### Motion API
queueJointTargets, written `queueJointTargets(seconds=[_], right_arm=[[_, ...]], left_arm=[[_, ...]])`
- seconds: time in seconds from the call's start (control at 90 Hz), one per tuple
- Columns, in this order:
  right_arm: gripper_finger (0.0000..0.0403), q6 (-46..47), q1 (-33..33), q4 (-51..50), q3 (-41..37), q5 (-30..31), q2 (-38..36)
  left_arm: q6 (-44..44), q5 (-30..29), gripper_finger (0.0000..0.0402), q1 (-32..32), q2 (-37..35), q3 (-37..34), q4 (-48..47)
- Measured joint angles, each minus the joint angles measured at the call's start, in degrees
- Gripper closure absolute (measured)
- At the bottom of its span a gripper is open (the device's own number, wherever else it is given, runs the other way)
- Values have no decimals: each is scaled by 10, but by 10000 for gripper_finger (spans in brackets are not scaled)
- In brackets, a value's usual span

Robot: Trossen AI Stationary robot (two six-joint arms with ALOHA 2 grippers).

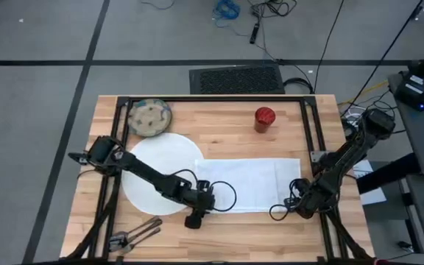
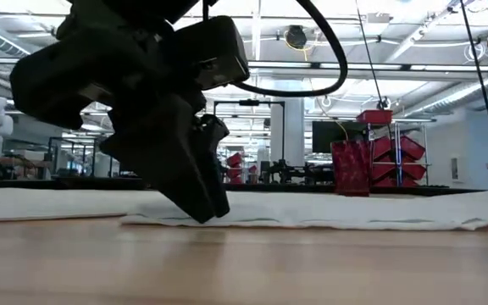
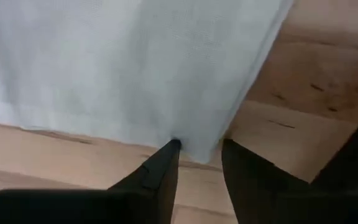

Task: Set table place
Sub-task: Fold the white napkin

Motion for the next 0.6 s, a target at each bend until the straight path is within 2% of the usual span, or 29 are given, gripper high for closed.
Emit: queueJointTargets(seconds=[0.1, 0.189, 0.311, 0.389, 0.456, 0.511, 0.6], right_arm=[[350, -9, 0, -1, 0, 5, 0], [388, -16, 0, 2, 0, 9, 1], [398, -46, 0, -6, 5, 7, 1], [401, -66, 0, -71, 26, 8, 4], [401, -82, -1, -157, 54, -1, 4], [402, -98, -5, -204, 87, -4, 4], [402, -123, -5, -295, 136, 8, 11]], left_arm=[[16, -10, 254, 0, 0, 0, 0], [32, -51, 254, 0, -8, 0, -21], [57, -88, 254, 3, -41, 0, -44], [77, -89, 254, 11, -61, 0, -19], [76, -73, 254, 27, -66, 1, 43], [67, -34, 254, 47, -66, 1, 82], [5, 15, 254, 86, -56, 5, 120]])
